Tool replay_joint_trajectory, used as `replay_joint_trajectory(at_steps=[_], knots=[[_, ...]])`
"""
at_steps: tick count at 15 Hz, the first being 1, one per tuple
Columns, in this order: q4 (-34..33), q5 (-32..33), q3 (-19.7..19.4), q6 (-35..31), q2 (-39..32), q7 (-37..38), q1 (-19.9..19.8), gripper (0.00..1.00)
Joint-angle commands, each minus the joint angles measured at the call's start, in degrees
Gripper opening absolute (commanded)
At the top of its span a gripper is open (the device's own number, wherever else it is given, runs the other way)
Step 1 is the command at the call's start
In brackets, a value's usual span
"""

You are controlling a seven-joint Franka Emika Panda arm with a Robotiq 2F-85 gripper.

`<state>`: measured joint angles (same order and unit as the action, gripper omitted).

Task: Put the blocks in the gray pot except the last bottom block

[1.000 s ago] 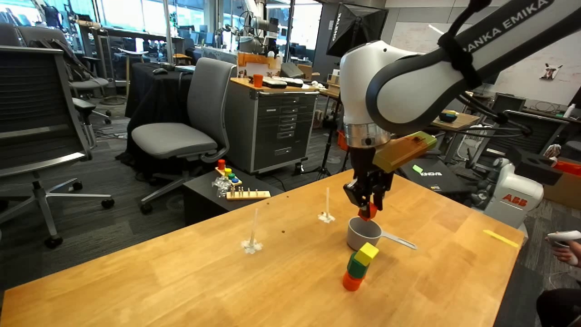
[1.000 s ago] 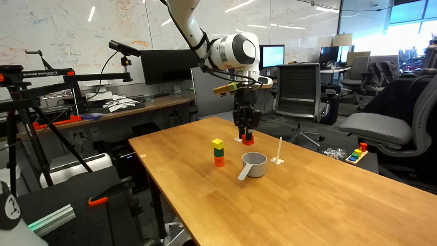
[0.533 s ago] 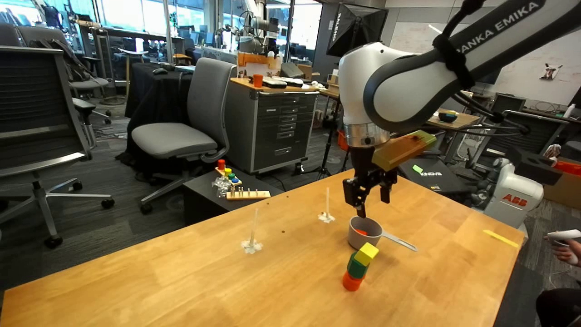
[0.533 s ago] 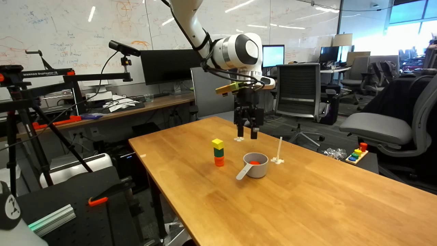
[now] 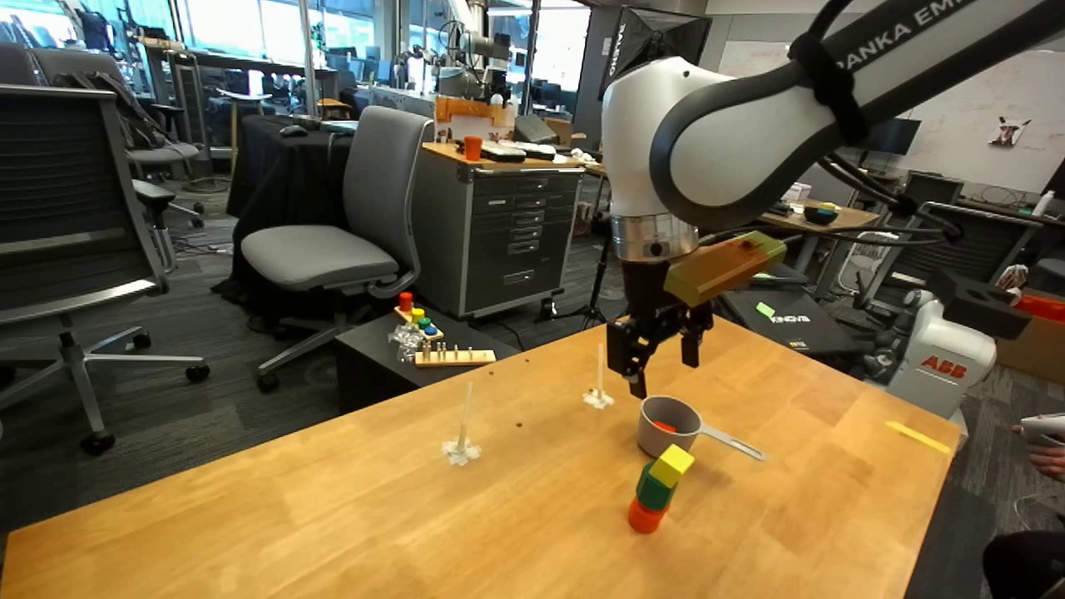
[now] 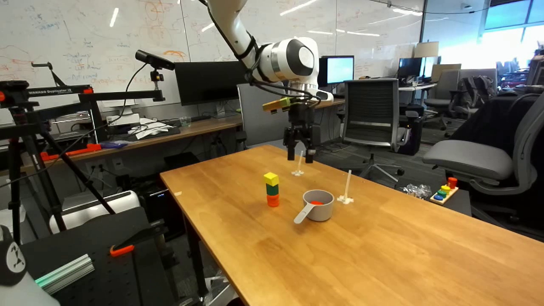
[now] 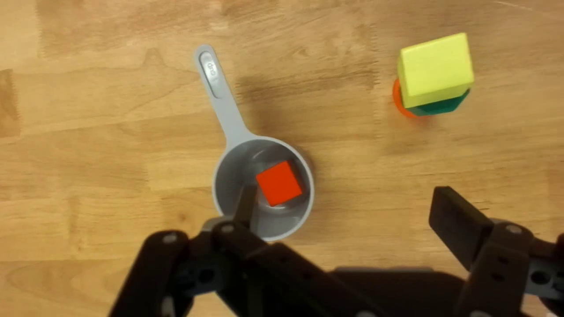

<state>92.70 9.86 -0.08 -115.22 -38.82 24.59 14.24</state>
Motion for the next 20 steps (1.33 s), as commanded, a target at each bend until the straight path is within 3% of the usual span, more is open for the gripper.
replay_joint_trajectory(at_steps=[1, 9, 20], knots=[[-1.26, -0.45, 1.41, 1.87, 0.87, 0.0, 2.36, 1.0], [1.82, 0.59, 1.79, 0.92, 2.27, 0.22, 5.48, 1.0], [8.23, 1.35, 0.59, 0.1, 3.43, 0.39, 4.43, 1.0]])
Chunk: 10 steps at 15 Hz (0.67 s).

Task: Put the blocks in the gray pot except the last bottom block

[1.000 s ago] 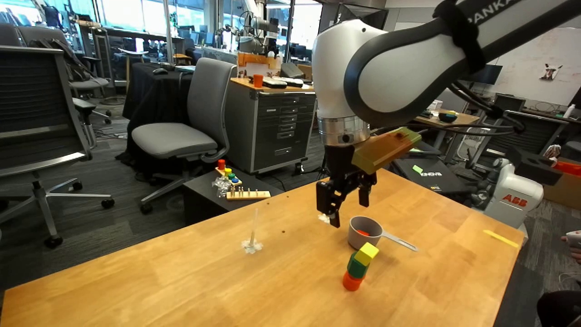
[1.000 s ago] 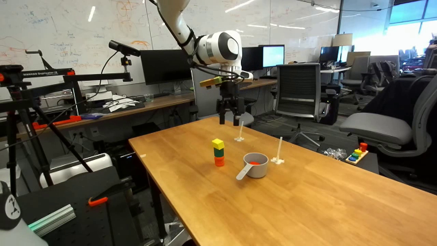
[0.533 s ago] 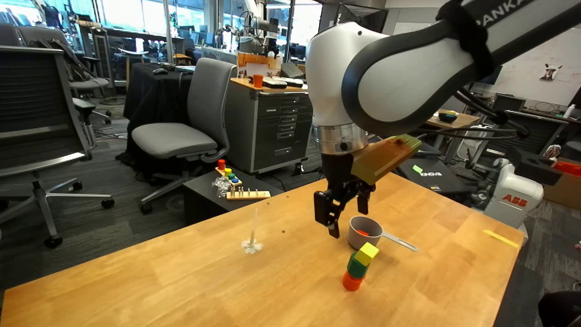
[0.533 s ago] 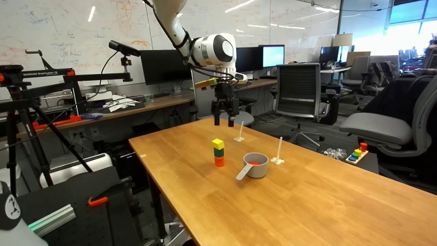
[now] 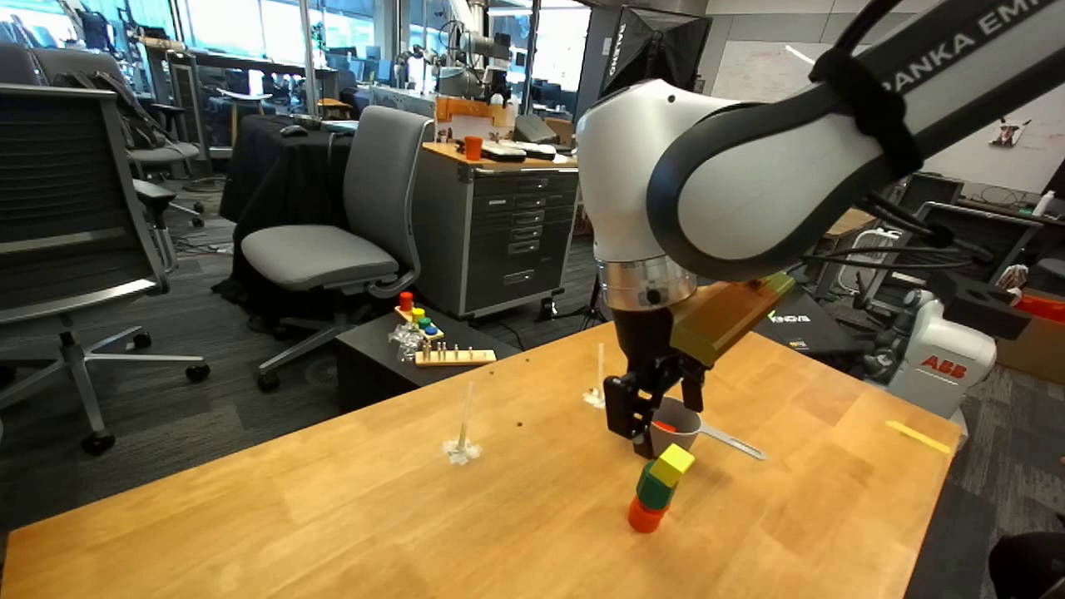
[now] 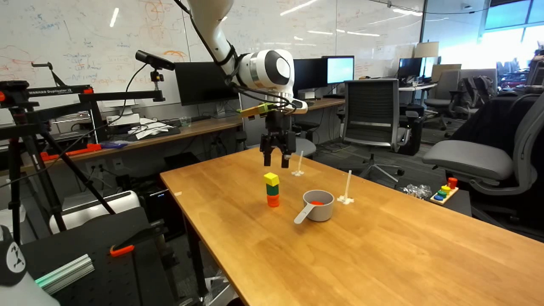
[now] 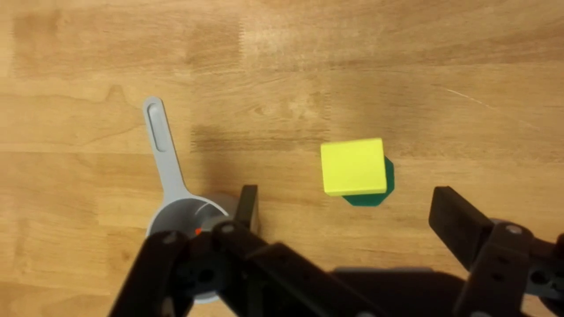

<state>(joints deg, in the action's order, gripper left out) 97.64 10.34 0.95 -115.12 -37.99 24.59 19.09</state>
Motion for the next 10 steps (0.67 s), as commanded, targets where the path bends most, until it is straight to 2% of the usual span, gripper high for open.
replay_joint_trajectory(at_steps=[1, 10], knots=[[3.73, 0.85, -0.53, -0.04, 2.68, 0.34, -0.65, 1.0], [4.54, 0.47, -0.38, -0.98, 2.69, -0.35, -1.62, 1.0]])
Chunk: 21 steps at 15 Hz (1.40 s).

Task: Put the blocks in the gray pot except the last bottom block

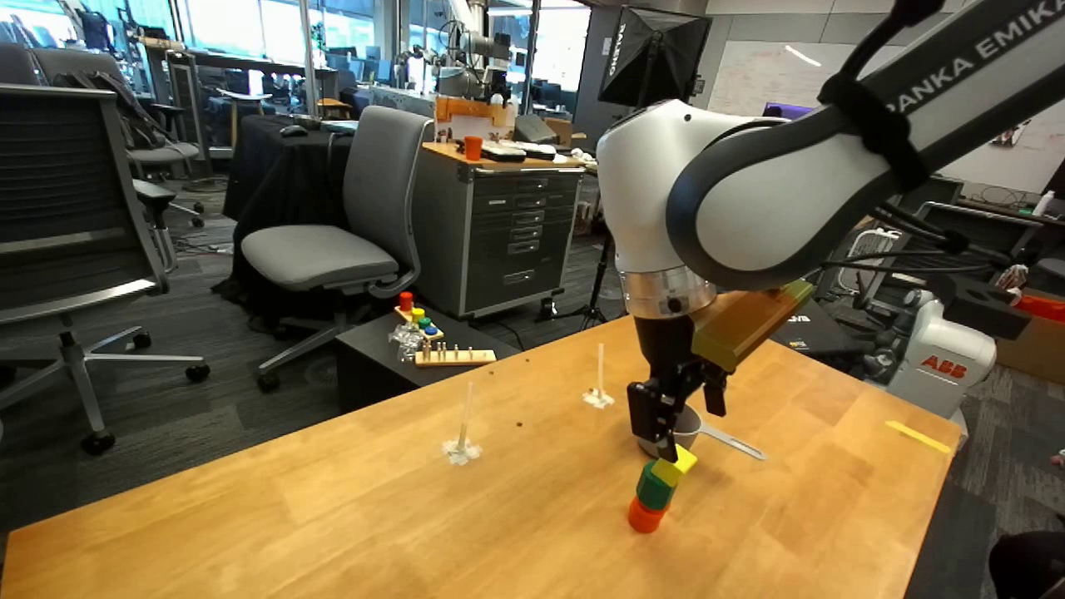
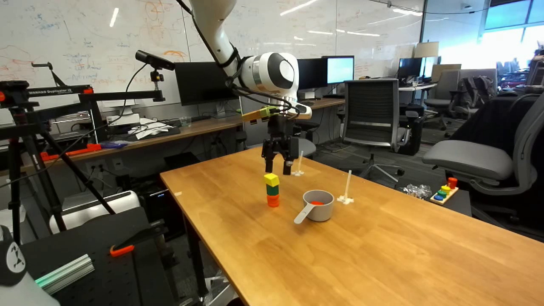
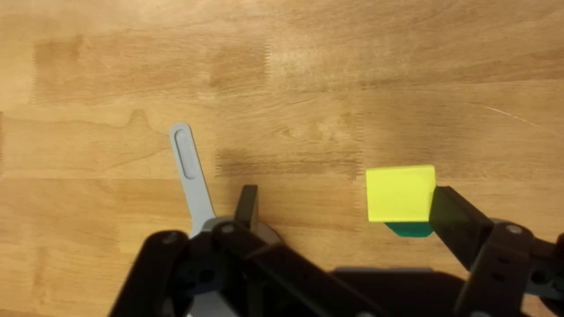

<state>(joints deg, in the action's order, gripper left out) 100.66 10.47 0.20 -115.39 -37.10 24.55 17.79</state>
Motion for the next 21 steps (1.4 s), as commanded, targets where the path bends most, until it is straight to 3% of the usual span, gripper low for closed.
replay_joint_trajectory(at_steps=[1, 21], knots=[[1.32, 0.38, 0.4, -0.71, 1.71, -0.34, -0.26, 1.0], [-0.62, 0.09, 1.63, -0.74, 0.58, -0.25, 0.75, 1.0]])
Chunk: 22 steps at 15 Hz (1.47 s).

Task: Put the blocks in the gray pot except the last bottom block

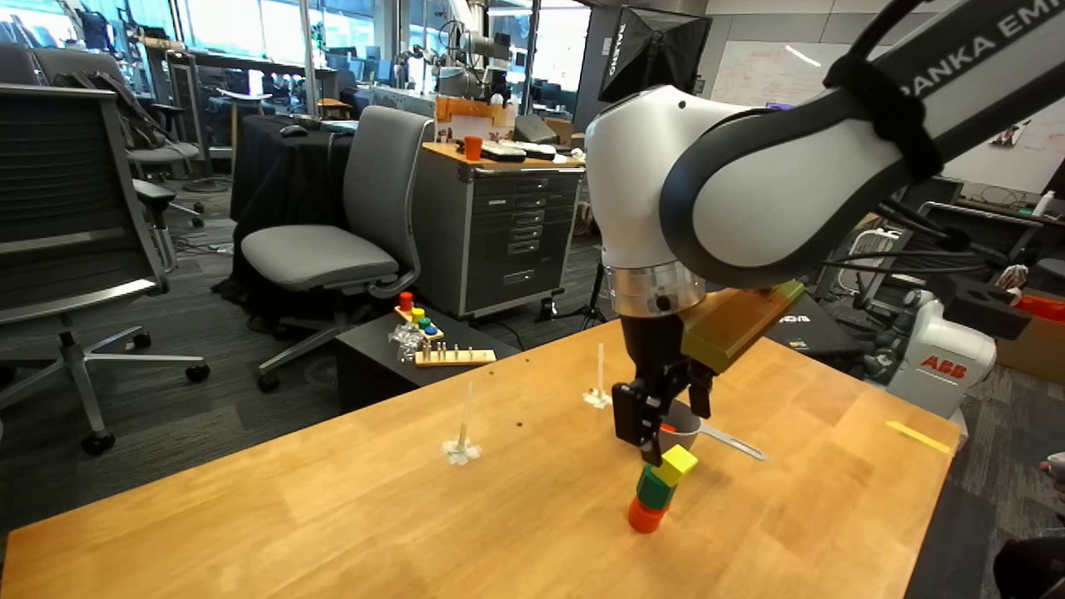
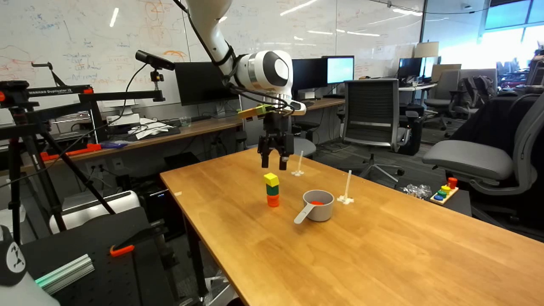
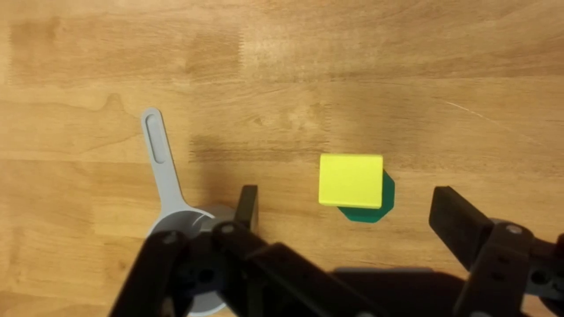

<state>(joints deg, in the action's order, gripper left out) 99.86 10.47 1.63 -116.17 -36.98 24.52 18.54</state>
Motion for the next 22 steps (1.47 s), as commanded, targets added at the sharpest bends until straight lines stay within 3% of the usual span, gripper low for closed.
replay_joint_trajectory(at_steps=[1, 18, 19, 20, 22], knots=[[0.26, 0.15, 0.16, -0.05, 0.36, -0.25, -0.01, 1.0], [-0.56, 0.37, -0.09, -0.07, -2.56, -0.38, 0.14, 1.0], [-0.36, 0.65, -0.17, -0.76, -2.52, -0.38, 0.21, 0.75], [-0.37, 0.68, -0.17, -0.82, -2.52, -0.43, 0.23, 0.74], [-0.37, 0.6, -0.18, -1.0, -2.47, -0.39, 0.19, 0.58]])
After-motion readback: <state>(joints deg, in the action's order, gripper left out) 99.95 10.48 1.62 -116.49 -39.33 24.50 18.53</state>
